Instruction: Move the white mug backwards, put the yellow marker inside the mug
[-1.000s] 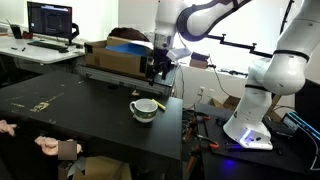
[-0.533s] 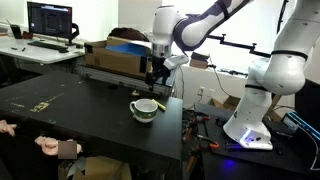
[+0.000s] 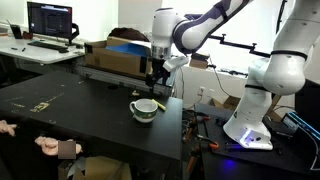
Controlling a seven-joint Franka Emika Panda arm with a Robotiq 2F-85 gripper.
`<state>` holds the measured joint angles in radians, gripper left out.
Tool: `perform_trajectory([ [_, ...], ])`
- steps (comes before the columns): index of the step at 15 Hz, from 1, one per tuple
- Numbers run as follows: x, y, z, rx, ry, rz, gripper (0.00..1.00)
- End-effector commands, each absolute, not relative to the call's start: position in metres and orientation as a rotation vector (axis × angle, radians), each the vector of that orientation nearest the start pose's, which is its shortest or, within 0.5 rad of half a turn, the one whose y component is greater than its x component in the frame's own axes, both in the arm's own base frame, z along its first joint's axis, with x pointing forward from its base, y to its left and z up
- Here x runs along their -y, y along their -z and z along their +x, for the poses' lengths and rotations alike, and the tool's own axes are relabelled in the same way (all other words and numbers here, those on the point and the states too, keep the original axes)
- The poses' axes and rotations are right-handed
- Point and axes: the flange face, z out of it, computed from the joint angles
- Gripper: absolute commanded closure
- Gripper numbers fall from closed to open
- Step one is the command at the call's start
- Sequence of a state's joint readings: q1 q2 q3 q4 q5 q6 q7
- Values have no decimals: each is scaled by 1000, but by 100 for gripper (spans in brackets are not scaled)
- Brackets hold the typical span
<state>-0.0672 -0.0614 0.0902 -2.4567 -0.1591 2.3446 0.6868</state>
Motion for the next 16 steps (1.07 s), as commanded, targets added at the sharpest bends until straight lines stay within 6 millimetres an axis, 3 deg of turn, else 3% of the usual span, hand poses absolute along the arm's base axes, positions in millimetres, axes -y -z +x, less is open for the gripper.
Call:
perform_trajectory([
  [1, 0, -303, 476, -911, 16, -3195, 0],
  [4, 11, -288, 479, -850, 24, -3262, 0],
  [11, 31, -256, 494, -507, 108, -3249, 0],
  [16, 36, -250, 507, -325, 50, -3199, 0],
])
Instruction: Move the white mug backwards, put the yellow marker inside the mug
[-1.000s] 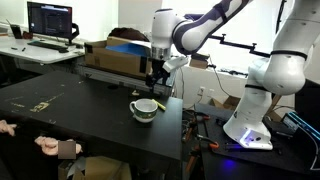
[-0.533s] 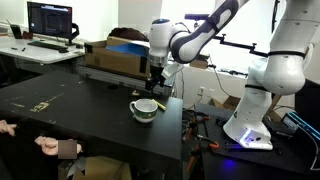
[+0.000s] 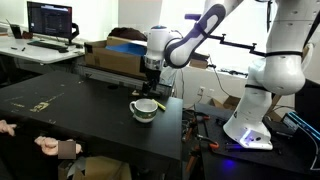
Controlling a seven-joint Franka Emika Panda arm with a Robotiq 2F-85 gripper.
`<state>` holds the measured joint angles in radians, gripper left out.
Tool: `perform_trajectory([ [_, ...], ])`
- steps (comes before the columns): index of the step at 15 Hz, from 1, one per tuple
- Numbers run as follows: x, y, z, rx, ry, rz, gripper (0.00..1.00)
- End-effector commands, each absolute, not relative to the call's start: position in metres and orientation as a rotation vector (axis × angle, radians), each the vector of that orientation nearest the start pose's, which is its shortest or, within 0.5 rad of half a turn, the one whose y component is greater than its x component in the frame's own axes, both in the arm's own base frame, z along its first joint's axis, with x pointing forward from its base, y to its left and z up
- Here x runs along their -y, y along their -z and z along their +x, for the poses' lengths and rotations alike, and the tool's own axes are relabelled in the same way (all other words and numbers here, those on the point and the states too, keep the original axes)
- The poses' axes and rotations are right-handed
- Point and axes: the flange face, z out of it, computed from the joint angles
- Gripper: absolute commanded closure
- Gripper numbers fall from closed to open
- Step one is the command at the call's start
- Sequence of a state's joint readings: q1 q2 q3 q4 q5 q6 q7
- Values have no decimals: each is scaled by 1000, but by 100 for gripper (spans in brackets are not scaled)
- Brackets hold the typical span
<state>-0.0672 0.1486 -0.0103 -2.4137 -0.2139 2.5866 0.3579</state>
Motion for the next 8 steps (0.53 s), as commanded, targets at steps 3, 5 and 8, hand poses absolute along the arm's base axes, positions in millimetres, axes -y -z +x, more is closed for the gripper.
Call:
perform_trajectory([
  [3, 33, -244, 508, -255, -11, -3143, 0],
  [5, 33, -240, 505, -226, -60, -3121, 0],
  [8, 36, -233, 499, -222, -103, -3114, 0],
])
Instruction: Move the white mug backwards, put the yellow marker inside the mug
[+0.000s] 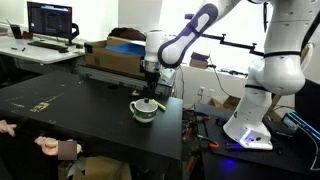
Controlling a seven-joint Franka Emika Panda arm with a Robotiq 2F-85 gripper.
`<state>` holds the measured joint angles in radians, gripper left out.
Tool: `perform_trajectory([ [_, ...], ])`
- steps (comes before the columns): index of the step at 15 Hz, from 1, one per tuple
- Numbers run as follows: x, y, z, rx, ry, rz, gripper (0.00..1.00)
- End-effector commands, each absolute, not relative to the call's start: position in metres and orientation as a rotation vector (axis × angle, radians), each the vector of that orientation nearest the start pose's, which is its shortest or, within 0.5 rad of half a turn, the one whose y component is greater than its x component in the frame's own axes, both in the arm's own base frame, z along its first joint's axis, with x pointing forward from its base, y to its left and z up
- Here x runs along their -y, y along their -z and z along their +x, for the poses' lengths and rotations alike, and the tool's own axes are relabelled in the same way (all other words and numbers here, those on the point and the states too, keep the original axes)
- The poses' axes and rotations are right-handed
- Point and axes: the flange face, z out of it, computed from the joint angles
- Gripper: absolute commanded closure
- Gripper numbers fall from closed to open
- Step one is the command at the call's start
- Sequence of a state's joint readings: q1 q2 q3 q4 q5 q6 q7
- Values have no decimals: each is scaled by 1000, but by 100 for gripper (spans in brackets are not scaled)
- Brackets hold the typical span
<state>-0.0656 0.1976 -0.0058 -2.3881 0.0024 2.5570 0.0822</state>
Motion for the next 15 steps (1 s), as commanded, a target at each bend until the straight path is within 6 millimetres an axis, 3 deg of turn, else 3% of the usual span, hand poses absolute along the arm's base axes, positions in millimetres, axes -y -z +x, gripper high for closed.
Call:
perform_trajectory([
  [1, 37, -231, 498, -234, -114, -3116, 0],
  [14, 45, -209, 512, -239, -130, -3186, 0],
  [15, 42, -207, 502, -217, -145, -3160, 0],
])
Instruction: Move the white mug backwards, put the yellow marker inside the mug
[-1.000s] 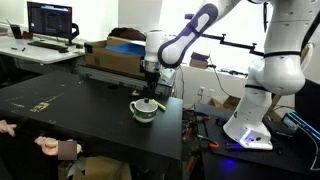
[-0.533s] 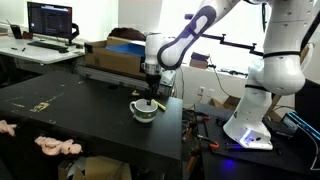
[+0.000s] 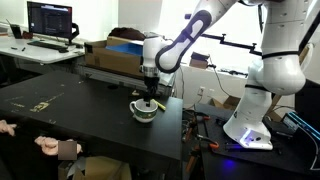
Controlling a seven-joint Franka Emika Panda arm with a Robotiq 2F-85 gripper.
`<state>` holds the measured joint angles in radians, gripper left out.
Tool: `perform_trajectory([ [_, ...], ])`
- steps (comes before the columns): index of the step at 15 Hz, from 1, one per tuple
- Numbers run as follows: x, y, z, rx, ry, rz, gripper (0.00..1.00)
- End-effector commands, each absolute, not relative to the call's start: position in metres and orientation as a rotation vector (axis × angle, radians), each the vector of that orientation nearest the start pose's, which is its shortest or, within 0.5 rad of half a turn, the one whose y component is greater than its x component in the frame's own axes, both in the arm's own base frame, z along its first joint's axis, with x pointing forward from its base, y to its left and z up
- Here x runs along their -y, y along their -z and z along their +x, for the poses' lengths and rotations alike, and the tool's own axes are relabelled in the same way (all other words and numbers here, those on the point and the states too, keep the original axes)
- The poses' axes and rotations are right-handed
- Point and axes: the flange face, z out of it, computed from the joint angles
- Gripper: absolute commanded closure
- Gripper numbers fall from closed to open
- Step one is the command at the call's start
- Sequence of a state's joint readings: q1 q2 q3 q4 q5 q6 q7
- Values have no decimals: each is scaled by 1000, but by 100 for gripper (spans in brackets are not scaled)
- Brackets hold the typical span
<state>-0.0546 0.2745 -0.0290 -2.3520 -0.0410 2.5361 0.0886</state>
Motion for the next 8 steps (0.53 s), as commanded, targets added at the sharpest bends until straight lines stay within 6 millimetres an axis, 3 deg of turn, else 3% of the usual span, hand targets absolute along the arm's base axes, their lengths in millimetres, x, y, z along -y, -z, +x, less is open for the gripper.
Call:
perform_trajectory([
  [1, 43, -207, 505, -213, -141, -3165, 0],
  [8, 42, -208, 507, -207, -139, -3178, 0],
])
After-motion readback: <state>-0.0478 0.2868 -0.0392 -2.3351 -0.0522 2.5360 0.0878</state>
